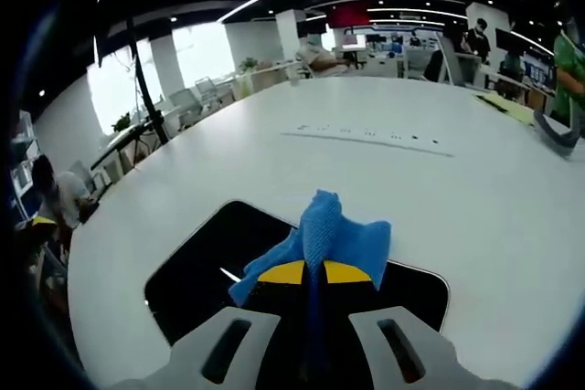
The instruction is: Wipe the mirror surface with the cleaning cloth until all visible marks leave the cleaned area.
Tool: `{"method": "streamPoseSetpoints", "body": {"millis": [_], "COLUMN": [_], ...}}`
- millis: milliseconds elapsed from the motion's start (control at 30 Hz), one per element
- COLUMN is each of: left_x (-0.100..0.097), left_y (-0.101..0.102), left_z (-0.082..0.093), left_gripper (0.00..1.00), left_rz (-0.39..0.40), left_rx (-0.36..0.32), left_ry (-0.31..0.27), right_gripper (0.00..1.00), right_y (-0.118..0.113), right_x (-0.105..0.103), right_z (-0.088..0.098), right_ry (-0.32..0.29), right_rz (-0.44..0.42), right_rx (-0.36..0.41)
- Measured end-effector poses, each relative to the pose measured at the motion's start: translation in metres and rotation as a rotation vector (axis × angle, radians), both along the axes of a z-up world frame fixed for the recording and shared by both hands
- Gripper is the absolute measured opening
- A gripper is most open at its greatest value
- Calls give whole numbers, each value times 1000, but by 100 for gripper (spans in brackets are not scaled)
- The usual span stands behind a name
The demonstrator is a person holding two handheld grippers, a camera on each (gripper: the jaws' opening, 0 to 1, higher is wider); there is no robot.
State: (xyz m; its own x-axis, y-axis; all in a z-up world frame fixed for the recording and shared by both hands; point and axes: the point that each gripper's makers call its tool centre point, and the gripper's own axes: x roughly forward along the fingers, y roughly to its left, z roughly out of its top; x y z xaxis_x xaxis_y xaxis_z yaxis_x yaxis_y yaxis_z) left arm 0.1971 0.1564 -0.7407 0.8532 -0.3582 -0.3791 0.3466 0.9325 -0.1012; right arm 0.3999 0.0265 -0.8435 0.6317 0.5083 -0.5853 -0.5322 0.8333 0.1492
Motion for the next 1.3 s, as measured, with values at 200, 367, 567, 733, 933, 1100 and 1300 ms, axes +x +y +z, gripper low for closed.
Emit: {"method": "streamPoseSetpoints", "body": {"millis": [200,367,567,733,933,1100,1300], "left_x": [0,0,1,1,0,-1,-1], "left_y": [-2,-2,-3,-5,-5,-6,-5], "left_z": [1,1,2,3,4,5,4], "left_gripper": [93,93,93,93,93,93,93], "left_rz": [-5,-7,-9,-11,-10,-10,-10], "left_rx": [3,3,3,3,4,4,3], "left_ry": [-2,-2,-4,-5,-6,-7,-5], "right_gripper": [1,1,1,1,1,1,1], "right_y": [1,0,-1,-5,-5,-8,-14], "right_x": [0,2,2,4,-2,-1,3], "right_z": [0,-2,-1,-2,2,2,0], "right_ry": [-1,-2,-4,-4,-8,-7,-4], "right_rz": [-1,1,4,9,14,7,-5], "right_rx": [-3,-1,1,8,-2,-4,-1]}}
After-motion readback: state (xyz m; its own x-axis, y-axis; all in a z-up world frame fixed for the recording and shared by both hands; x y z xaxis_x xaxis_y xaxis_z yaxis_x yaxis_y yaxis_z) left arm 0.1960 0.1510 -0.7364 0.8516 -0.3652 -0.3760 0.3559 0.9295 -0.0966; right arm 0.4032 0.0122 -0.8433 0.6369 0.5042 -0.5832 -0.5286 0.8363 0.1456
